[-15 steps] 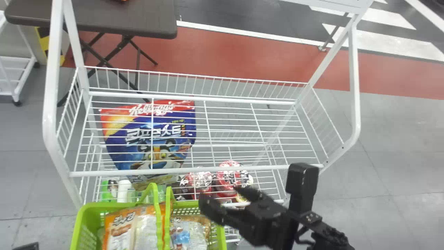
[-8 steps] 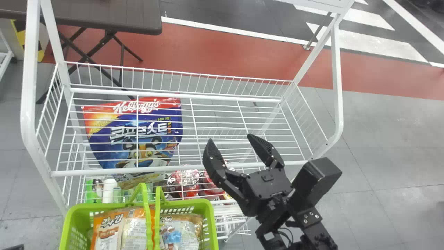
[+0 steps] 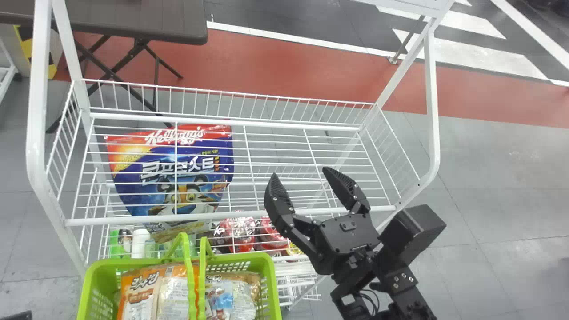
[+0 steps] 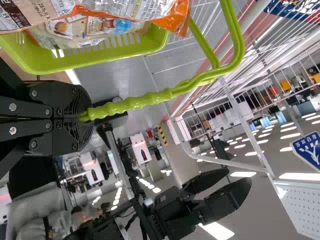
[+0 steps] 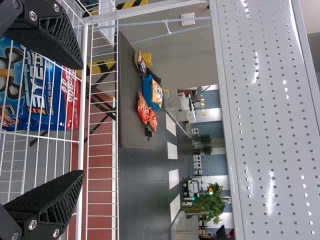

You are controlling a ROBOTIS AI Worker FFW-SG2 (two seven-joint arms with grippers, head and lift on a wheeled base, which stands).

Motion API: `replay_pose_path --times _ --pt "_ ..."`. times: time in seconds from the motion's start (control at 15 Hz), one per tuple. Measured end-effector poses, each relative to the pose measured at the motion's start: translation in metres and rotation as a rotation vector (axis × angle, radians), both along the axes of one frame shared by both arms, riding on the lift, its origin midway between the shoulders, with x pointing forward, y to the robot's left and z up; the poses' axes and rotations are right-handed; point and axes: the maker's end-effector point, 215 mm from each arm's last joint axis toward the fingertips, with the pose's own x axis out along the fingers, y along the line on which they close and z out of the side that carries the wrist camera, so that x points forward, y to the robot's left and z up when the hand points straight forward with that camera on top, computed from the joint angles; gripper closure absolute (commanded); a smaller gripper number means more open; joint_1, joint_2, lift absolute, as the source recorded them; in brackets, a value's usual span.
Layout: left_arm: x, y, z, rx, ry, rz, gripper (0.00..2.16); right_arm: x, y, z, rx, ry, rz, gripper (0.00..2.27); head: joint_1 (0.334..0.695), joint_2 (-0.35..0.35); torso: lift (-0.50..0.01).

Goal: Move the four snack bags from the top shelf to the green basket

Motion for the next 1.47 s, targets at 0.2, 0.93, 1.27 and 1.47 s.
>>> replay_pose_path --times 0.2,0.93,1.27,1.47 --pt "0.0 0.0 0.0 0.0 0.0 0.001 1.58 0.001 -0.002 0.008 -0.01 -0.038 -0.005 0.07 0.695 -0.35 0.0" --pt "0.0 0.0 0.0 -0.003 0.0 -0.001 1.58 0.0 -0.003 0.018 -0.022 -0.078 -0.009 0.07 0.695 -0.35 0.0" --pt "-0.001 0.0 0.001 -0.002 -0.001 -0.002 1.58 -0.002 -0.003 0.019 -0.032 -0.085 -0.007 0.07 0.695 -0.35 0.0" --pt "-0.002 0.0 0.002 -0.003 -0.002 -0.002 1.58 -0.003 -0.003 0.021 -0.036 -0.092 -0.008 0.07 0.695 -0.35 0.0"
